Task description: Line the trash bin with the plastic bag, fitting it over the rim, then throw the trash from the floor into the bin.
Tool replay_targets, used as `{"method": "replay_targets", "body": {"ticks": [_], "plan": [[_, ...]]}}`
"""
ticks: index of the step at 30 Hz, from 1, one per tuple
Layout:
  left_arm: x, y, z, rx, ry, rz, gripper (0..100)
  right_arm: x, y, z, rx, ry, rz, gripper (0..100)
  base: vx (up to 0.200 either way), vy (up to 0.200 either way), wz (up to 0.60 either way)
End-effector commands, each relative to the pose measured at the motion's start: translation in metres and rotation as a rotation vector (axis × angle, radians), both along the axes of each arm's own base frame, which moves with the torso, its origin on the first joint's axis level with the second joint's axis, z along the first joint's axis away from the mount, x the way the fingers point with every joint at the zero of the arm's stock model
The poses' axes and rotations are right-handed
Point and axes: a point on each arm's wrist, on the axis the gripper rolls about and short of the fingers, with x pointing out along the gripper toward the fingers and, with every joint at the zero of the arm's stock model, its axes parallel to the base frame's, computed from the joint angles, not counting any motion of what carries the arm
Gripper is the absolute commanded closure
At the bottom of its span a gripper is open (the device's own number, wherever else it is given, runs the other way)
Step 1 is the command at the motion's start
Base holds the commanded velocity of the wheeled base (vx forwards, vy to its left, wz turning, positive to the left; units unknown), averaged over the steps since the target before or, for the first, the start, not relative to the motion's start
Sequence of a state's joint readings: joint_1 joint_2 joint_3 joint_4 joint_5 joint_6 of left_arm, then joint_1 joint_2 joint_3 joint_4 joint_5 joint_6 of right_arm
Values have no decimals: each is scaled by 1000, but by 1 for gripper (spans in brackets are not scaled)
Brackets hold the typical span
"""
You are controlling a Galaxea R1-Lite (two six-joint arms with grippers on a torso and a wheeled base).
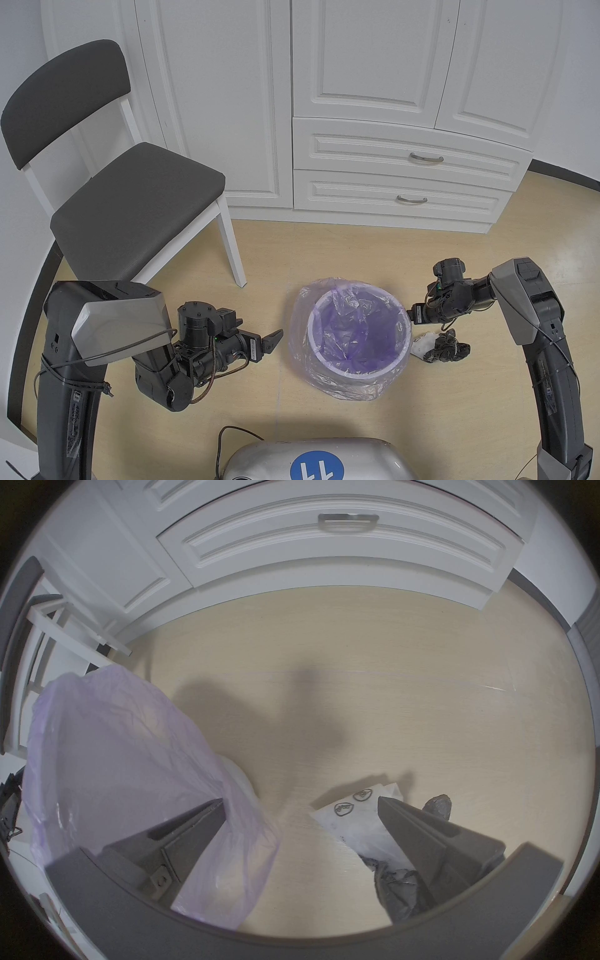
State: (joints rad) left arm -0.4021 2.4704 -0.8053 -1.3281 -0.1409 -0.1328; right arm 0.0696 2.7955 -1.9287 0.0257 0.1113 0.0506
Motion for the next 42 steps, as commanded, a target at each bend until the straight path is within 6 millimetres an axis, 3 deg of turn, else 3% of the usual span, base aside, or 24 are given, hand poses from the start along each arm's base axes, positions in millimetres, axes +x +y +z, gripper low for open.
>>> {"method": "replay_targets", "body": {"ticks": [1,7,10,15,19,24,30,37,42], "plan": [[-3,1,-2,-1,-2,0,0,-2,-13,19,0,-17,-26,0,0,0,0],[-13,4,3,-3,-7,0,0,-34,-29,84,22,-38,-30,0,0,0,0],[-18,2,7,-10,-24,-12,0,-51,-38,95,9,-15,-53,0,0,0,0],[-31,-2,9,-16,-36,-35,0,-67,-52,78,-3,65,-89,0,0,0,0],[-42,-2,7,-16,-39,-50,0,-60,-78,34,-8,93,-127,0,0,0,0],[-46,-1,4,-9,-21,-51,0,-53,-93,4,-40,112,-103,0,0,0,0],[-45,-2,1,-8,-18,-54,0,-44,-96,8,43,158,-39,0,0,0,0],[-43,-2,0,-10,-20,-54,0,-20,-87,-14,-17,179,34,0,0,0,0],[-43,-4,-4,-5,-14,-57,0,-22,-83,-30,-53,282,67,0,0,0,0]]}}
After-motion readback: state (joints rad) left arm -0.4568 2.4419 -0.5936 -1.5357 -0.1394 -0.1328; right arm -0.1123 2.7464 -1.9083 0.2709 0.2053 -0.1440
